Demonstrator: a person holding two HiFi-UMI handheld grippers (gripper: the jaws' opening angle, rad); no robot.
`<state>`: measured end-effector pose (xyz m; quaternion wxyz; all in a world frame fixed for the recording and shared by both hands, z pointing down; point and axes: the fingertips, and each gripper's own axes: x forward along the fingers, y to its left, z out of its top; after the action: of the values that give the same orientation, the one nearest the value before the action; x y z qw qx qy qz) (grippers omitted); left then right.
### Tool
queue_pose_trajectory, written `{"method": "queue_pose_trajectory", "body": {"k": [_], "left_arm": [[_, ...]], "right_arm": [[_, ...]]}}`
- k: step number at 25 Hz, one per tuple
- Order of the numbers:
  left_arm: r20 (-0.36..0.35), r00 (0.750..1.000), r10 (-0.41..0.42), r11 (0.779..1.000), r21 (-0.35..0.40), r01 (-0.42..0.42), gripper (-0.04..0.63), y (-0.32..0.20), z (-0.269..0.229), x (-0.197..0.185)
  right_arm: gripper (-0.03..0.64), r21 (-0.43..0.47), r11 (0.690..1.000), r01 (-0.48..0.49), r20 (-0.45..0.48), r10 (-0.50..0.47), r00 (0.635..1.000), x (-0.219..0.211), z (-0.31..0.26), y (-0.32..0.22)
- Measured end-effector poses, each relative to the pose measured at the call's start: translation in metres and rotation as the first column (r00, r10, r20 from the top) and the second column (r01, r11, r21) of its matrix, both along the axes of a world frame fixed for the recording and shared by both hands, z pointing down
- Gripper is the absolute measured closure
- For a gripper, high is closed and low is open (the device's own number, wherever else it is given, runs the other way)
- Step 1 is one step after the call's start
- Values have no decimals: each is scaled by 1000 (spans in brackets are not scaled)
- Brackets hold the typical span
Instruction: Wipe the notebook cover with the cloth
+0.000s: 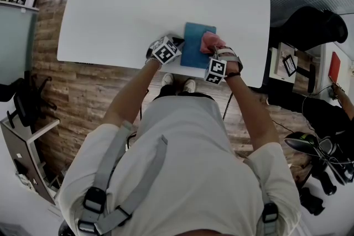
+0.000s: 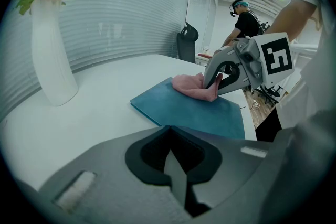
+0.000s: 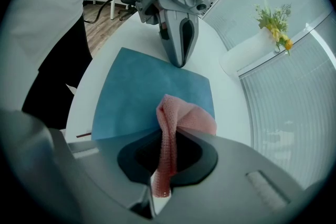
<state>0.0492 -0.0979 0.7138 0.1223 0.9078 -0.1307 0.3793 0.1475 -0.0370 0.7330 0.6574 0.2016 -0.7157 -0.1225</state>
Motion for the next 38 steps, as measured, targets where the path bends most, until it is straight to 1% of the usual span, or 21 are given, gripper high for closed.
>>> {"method": "queue_pose_trajectory", "body": {"k": [9, 13, 17, 38], "left_arm": [[6, 1000, -2, 1000, 3, 2, 598, 0, 1, -1], [5, 1000, -2, 1000, 5, 2, 598, 0, -1, -1], [3, 1000, -3, 1000, 9, 3, 598, 0, -1, 0], [7, 1000, -11, 1000, 11, 11, 598, -2, 2, 1]], "right_arm": [[612, -32, 999, 2, 20, -1, 1000, -6, -1, 20], [612, -47, 999, 6, 49, -3, 999, -13, -2, 29], [612, -59, 998, 0, 77, 4, 997, -17, -5, 36], [609, -104, 994, -21, 141, 36, 989, -27, -8, 67]]}}
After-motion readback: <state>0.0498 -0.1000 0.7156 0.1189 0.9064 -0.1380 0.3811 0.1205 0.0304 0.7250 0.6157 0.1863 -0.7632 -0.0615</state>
